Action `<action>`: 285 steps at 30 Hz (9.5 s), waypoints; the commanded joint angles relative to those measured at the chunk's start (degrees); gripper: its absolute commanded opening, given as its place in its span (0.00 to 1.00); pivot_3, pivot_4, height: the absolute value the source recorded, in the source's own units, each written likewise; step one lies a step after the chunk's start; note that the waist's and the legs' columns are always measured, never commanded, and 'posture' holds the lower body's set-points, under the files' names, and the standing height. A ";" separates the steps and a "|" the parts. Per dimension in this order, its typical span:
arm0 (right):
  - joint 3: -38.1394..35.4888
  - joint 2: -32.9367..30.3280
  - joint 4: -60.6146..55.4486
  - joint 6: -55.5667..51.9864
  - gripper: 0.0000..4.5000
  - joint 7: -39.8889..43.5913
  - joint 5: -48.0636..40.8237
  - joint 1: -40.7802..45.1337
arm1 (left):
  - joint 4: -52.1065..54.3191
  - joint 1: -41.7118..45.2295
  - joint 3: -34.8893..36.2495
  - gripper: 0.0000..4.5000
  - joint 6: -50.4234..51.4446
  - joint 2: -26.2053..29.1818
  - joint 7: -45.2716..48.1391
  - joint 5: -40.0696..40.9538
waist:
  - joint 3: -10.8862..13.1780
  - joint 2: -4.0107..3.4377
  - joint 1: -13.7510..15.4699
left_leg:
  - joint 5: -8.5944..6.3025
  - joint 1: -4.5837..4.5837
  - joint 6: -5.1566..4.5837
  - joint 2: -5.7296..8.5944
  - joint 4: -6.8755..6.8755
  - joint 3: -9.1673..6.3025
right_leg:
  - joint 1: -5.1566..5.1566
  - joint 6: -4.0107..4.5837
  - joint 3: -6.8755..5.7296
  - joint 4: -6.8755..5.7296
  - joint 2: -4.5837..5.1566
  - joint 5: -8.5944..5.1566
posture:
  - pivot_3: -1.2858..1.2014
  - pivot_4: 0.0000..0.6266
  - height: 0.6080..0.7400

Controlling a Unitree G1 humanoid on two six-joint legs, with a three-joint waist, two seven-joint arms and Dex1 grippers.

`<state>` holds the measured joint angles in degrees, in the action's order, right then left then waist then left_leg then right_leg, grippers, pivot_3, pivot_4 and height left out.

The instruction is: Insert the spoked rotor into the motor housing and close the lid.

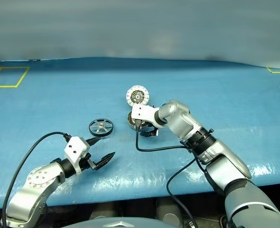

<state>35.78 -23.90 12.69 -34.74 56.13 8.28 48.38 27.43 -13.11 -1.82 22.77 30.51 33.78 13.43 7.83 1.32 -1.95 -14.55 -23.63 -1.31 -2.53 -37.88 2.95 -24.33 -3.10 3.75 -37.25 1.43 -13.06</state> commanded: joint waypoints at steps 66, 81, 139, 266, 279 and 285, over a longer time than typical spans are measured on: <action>-6.81 22.01 -37.62 -48.94 0.62 -26.02 -7.15 -18.53 | -0.32 0.37 0.40 1.00 -1.52 -1.27 -0.61 -0.85 | -0.25 0.22 -0.34 | 0.07 0.54 0.12 -0.05 0.08 -0.05 | -0.02 0.41 -0.01 -0.57 -0.03 -0.28 | 0.52 0.24 1.00; -20.24 18.57 -52.24 -53.65 0.98 -22.22 -22.49 -8.83 | -0.11 0.71 0.28 1.00 -1.58 -0.81 1.07 -0.10 | -0.15 0.14 -0.18 | 0.11 -0.05 0.18 -0.05 0.02 -0.23 | -0.25 0.33 -0.19 -0.52 0.05 -0.23 | 0.52 0.24 1.00; -29.55 19.27 -17.66 0.48 0.15 -47.73 -10.95 -39.95 | 1.63 -3.06 -2.58 1.00 -4.90 -5.77 -1.08 1.40 | -0.18 0.27 -1.68 | 0.09 0.92 0.16 -0.22 0.27 -0.11 | 0.59 0.28 0.11 -0.49 0.06 -0.45 | 0.52 0.24 1.00; -14.56 17.82 -35.66 -22.73 0.01 -42.47 -20.46 -32.87 | -5.09 -6.99 -3.39 1.00 -17.38 -9.47 -1.90 -2.09 | 0.29 0.31 -0.30 | 0.09 -0.02 0.15 -0.05 -0.08 -0.19 | -0.17 0.07 0.04 -0.60 0.02 -0.36 | 0.52 0.24 1.00; -14.58 18.33 -35.85 -23.36 0.01 -43.15 -20.09 -31.95 | -5.28 -7.24 -3.64 1.00 -17.56 -9.74 -1.95 -1.93 | 0.29 0.31 -0.29 | 0.09 -0.01 0.15 -0.05 -0.08 -0.19 | -0.17 0.07 0.03 -0.60 0.02 -0.36 | 0.52 0.24 1.00; -13.89 17.31 -38.50 -27.11 0.01 -40.74 -22.25 -31.96 | -5.11 -7.44 -3.43 1.00 -17.55 -9.66 -2.05 -2.00 | 0.29 0.31 -0.30 | 0.09 -0.02 0.14 -0.05 -0.08 -0.20 | -0.17 0.07 0.03 -0.60 0.02 -0.36 | 0.52 0.24 1.00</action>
<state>21.72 -6.43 -23.26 -60.76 14.59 -12.86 15.59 20.28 -20.37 -5.09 5.76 20.71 31.77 11.22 8.12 1.63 -2.25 -14.45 -23.64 -1.16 -2.58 -37.96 2.76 -24.50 -3.03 3.79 -37.85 1.46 -13.42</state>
